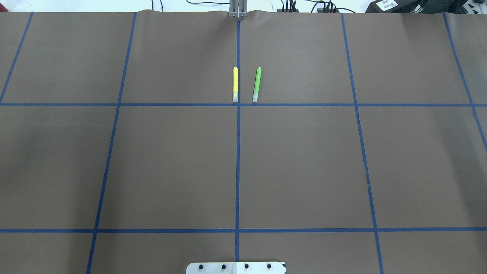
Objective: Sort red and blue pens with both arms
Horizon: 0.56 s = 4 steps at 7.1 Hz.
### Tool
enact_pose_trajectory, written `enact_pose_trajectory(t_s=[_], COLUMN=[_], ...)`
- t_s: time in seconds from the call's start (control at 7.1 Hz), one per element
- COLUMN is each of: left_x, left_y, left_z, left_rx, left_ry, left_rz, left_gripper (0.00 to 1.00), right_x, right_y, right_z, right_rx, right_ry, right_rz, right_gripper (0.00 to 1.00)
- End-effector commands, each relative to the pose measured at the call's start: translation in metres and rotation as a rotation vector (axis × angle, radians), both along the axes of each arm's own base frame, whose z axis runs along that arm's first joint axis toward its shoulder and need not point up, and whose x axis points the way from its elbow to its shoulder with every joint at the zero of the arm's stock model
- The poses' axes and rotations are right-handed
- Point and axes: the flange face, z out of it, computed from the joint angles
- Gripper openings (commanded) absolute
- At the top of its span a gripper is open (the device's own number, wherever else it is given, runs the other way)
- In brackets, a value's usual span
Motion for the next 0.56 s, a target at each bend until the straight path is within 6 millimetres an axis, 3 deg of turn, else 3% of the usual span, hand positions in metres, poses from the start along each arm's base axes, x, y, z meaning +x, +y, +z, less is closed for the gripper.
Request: enact_pose_trajectory(t_s=[0.0, 0.14, 0.42], left_x=[-0.013, -0.027, -0.032], left_y=[0.056, 0.075, 0.106], left_z=[0.012, 0.013, 0.001], left_rx=[-0.161, -0.23, -0.439], left_ry=[0.043, 0.095, 0.152], left_rz=[-0.006, -0.035, -0.107], left_gripper=[0.0, 0.0, 0.0], right_x=[-0.003, -0.005, -0.006], right_y=[-0.001, -0.001, -0.001], right_z=[-0.005, -0.005, -0.006], right_rx=[0.006, 0.006, 0.007], right_ry=[-0.029, -0.029, -0.034], right_rz=[0.003, -0.002, -0.003], right_gripper=[1.0, 1.0, 1.0])
